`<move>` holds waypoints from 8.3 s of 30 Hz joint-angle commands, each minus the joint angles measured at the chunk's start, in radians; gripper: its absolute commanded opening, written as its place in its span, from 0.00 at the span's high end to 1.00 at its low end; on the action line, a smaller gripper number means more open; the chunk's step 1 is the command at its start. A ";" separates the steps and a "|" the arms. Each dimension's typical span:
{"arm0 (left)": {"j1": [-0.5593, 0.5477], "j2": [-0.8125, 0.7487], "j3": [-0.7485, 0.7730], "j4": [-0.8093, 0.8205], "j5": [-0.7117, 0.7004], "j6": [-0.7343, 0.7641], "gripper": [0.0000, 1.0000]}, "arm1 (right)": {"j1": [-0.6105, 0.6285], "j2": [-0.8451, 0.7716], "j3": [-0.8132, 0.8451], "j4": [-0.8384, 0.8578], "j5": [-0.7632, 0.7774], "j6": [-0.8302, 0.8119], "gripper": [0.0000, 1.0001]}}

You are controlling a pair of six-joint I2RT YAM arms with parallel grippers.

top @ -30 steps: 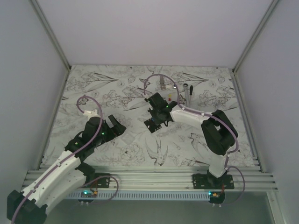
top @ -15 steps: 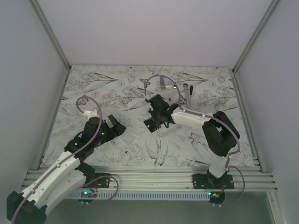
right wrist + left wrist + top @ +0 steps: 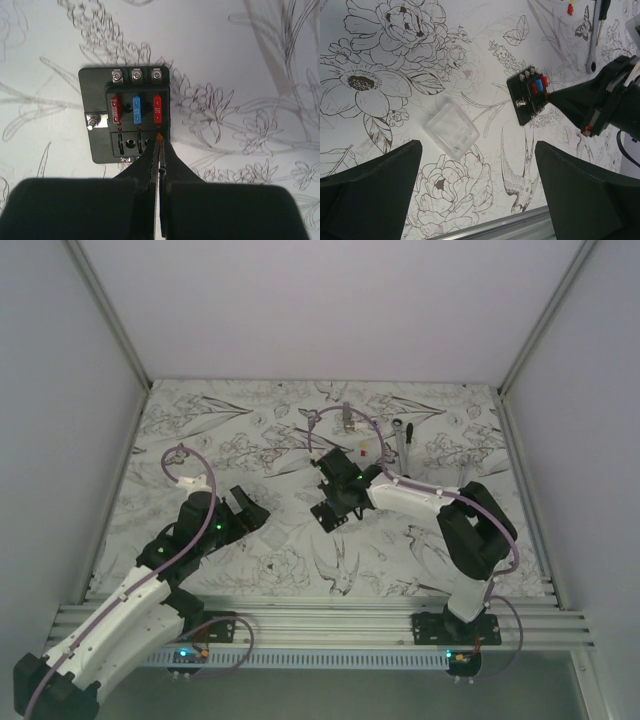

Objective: Snap on the fuse box
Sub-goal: Install the fuse at the fuse box base, then pick up the fuse from the center of the board.

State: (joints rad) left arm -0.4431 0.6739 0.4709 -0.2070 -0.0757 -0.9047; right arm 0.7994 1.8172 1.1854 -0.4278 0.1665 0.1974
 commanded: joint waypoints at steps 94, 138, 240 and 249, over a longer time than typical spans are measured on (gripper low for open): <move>0.009 0.068 0.028 -0.008 0.001 0.039 0.00 | -0.194 0.066 0.230 0.045 0.074 -0.055 0.56; 0.009 0.049 0.019 -0.007 0.014 0.024 0.00 | -0.314 0.169 0.079 0.032 -0.016 0.043 0.74; -0.047 0.561 0.294 0.368 0.444 -0.066 0.63 | 0.041 -0.435 -0.290 0.548 -0.408 -0.129 0.83; -0.049 0.533 0.250 0.377 0.409 -0.090 0.69 | 0.041 -0.431 -0.303 0.598 -0.399 -0.099 0.84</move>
State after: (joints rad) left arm -0.4854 1.2312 0.7490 0.1398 0.3462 -0.9794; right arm 0.8291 1.4067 0.8818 0.1020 -0.2314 0.0769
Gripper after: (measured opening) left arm 0.321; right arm 0.255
